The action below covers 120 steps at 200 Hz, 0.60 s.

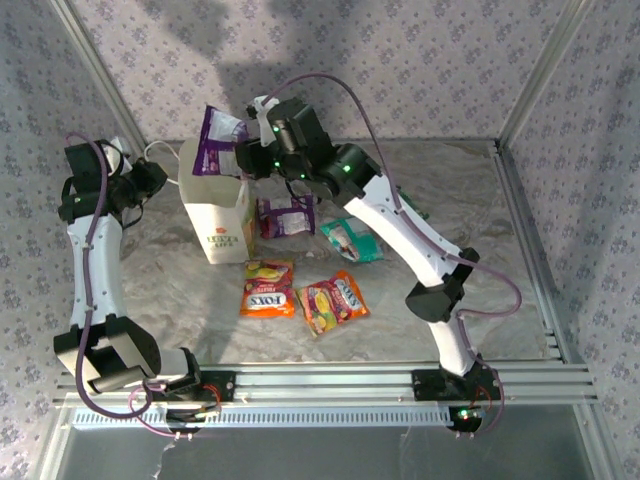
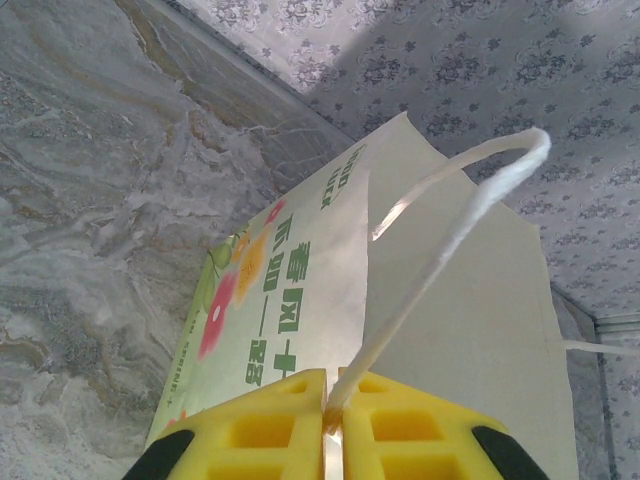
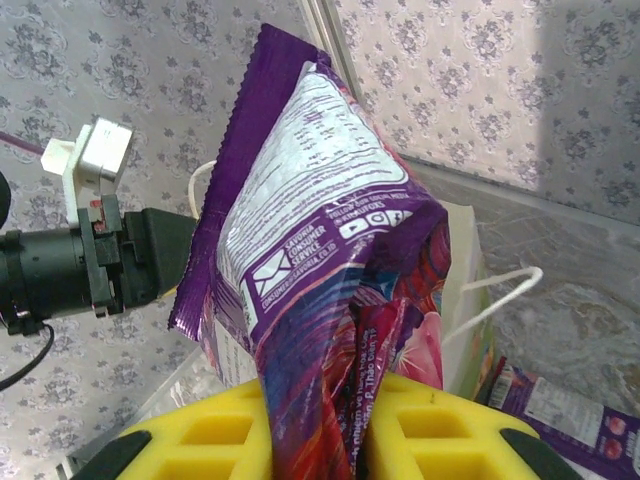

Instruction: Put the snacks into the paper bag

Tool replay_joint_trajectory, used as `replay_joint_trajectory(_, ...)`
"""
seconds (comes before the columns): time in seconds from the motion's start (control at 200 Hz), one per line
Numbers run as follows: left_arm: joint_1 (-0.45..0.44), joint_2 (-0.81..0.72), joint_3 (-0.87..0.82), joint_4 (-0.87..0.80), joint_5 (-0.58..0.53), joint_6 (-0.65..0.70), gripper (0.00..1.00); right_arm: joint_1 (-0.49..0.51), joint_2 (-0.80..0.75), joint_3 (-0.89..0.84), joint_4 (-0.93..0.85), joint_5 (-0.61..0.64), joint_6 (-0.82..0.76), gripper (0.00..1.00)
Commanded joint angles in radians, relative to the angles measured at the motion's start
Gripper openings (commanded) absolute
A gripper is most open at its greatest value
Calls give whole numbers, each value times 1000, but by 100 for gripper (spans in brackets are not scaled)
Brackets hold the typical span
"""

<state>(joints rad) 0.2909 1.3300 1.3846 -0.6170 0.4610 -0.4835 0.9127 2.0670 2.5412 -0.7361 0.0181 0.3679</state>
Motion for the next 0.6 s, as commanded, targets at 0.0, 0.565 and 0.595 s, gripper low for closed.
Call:
replay_joint_trajectory(0.0,13,3,4,7,27,-9,13,7,27,82,39,-21,47,24)
replay_joint_trajectory(0.565,16,9,-5,13,48,-18,13,40,119,108,82,88,211,25)
replay_joint_trajectory(0.595,16,9,-4,13,51,-18,13,46,122,108,85,110,212,25)
